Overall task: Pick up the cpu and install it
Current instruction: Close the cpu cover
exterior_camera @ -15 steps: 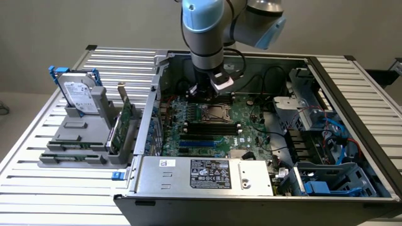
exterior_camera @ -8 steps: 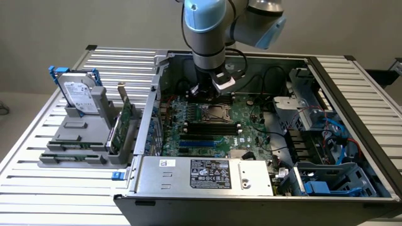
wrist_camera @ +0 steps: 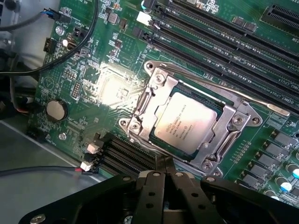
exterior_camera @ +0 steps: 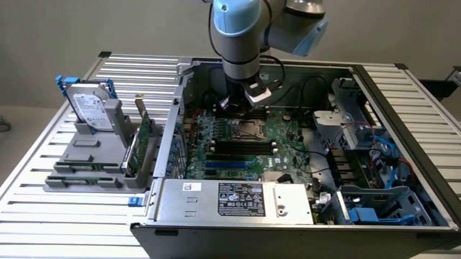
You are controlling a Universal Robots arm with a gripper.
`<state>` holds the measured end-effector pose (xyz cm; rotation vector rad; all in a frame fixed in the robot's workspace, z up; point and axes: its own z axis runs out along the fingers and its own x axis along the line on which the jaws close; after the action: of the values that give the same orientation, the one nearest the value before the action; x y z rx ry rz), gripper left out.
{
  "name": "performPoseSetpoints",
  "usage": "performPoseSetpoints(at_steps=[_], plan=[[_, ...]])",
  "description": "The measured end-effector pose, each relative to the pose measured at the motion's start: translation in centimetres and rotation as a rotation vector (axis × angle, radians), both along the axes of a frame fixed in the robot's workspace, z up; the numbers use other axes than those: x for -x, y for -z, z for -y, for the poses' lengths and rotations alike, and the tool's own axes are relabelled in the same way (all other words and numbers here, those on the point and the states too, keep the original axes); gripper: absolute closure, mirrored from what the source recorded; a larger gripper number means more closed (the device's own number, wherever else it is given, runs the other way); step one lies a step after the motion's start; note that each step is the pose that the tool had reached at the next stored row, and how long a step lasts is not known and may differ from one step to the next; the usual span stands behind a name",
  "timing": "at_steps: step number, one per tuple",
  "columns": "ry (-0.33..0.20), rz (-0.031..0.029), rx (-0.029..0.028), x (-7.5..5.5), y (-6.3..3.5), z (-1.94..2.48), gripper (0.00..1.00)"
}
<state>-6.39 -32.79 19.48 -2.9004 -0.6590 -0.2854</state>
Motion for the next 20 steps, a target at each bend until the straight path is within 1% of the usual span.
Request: performPoseSetpoints(at_steps=[2,5,20], plan=[[0.0,-0.0001,0.0026,-0.1,-0.01,-0.04,0.89],[0.0,-0.0001,0.0042,-0.2,-0.01,-0.08,0.89],[-0.001,-0.0001,0.0044,-1.2,-0.01,-0.09,0.89]])
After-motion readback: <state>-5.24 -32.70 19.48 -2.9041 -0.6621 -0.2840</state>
